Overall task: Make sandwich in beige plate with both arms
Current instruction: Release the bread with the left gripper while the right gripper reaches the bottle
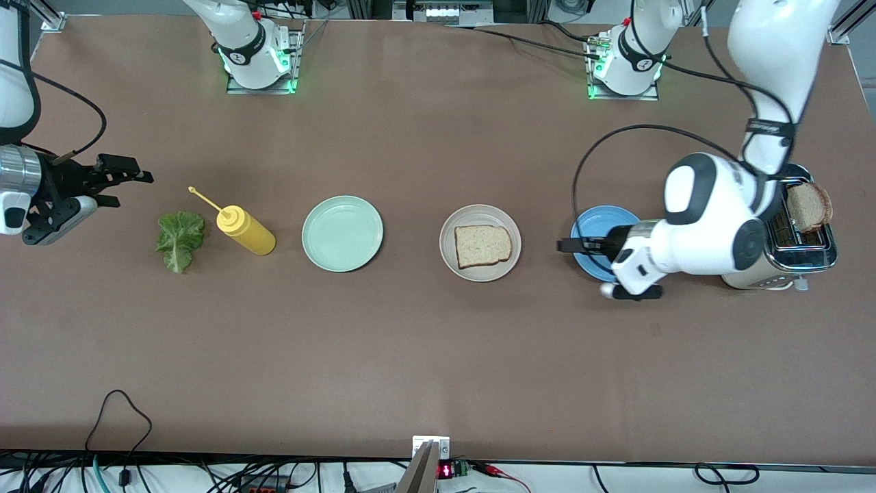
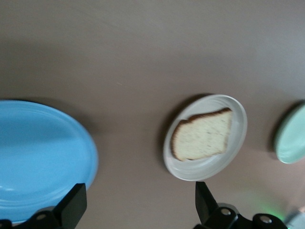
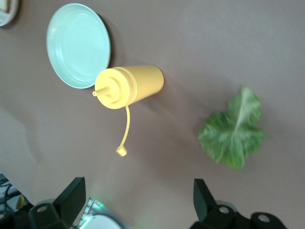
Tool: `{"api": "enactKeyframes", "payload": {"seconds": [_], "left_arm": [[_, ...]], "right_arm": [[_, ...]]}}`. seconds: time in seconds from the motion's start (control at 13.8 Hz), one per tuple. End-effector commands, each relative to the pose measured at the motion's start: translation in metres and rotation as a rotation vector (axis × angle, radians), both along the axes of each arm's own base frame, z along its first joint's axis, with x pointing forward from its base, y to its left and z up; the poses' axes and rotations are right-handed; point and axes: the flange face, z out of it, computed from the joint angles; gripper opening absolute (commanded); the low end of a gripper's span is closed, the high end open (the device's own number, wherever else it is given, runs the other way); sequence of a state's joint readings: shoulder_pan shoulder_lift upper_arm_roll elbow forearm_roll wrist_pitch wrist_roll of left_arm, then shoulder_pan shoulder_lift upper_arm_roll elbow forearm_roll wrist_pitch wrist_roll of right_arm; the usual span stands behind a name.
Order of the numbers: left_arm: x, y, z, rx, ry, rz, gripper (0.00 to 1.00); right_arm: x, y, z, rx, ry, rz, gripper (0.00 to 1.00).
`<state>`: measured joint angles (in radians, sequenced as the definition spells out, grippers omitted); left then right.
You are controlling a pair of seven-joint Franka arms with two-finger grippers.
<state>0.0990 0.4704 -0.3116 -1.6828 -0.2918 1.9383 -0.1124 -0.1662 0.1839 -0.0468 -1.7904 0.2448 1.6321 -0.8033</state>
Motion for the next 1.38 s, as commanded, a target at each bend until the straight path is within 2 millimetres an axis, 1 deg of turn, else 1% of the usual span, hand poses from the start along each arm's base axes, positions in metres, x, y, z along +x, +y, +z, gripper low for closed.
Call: {"api": "enactKeyframes", "payload": {"seconds": [0.0, 0.14, 0.29, 0.43, 0.51, 0.58, 0.65, 0.72, 0.8, 0.87, 0.94, 1.09, 1.16, 1.3], "left_arm": [[0.015, 0.037, 0.031, 0.124, -0.034, 0.009, 1.0], [0.029, 0.063, 0.061, 0.184, -0.075, 0.035, 1.0], [0.038, 0.087, 0.087, 0.307, -0.124, -0.001, 1.0], [0.043, 0.1, 0.109, 0.412, -0.153, -0.027, 1.0], [0.045, 0.112, 0.124, 0.411, -0.154, -0.012, 1.0], [0.045, 0.134, 0.139, 0.412, -0.153, 0.019, 1.0], [0.039, 0.142, 0.162, 0.421, -0.177, 0.05, 1.0], [0.034, 0.142, 0.18, 0.428, -0.199, 0.069, 1.0], [0.027, 0.153, 0.2, 0.431, -0.219, 0.103, 1.0], [0.02, 0.164, 0.215, 0.422, -0.229, 0.124, 1.0], [0.007, 0.167, 0.225, 0.415, -0.227, 0.108, 1.0], [-0.016, 0.165, 0.241, 0.417, -0.242, 0.045, 1.0], [-0.026, 0.156, 0.247, 0.417, -0.241, 0.009, 1.0], [-0.04, 0.165, 0.254, 0.427, -0.218, 0.01, 1.0]], "right_arm": [[-0.027, -0.022, -0.033, 0.138, -0.107, 0.108, 1.0], [-0.036, -0.029, -0.06, 0.199, -0.174, 0.239, 1.0], [-0.044, -0.037, -0.083, 0.273, -0.23, 0.292, 1.0], [-0.05, -0.047, -0.111, 0.374, -0.297, 0.341, 1.0], [-0.053, -0.053, -0.124, 0.417, -0.335, 0.369, 1.0], [-0.057, -0.059, -0.138, 0.456, -0.363, 0.397, 1.0], [-0.061, -0.065, -0.149, 0.488, -0.393, 0.413, 1.0], [-0.063, -0.068, -0.16, 0.513, -0.414, 0.444, 1.0], [-0.065, -0.07, -0.169, 0.536, -0.433, 0.47, 1.0], [-0.068, -0.073, -0.182, 0.56, -0.451, 0.489, 1.0], [-0.069, -0.072, -0.194, 0.592, -0.479, 0.507, 1.0], [-0.07, -0.069, -0.218, 0.655, -0.545, 0.529, 1.0], [-0.07, -0.065, -0.224, 0.678, -0.573, 0.533, 1.0], [-0.069, -0.06, -0.231, 0.702, -0.602, 0.54, 1.0]]}}
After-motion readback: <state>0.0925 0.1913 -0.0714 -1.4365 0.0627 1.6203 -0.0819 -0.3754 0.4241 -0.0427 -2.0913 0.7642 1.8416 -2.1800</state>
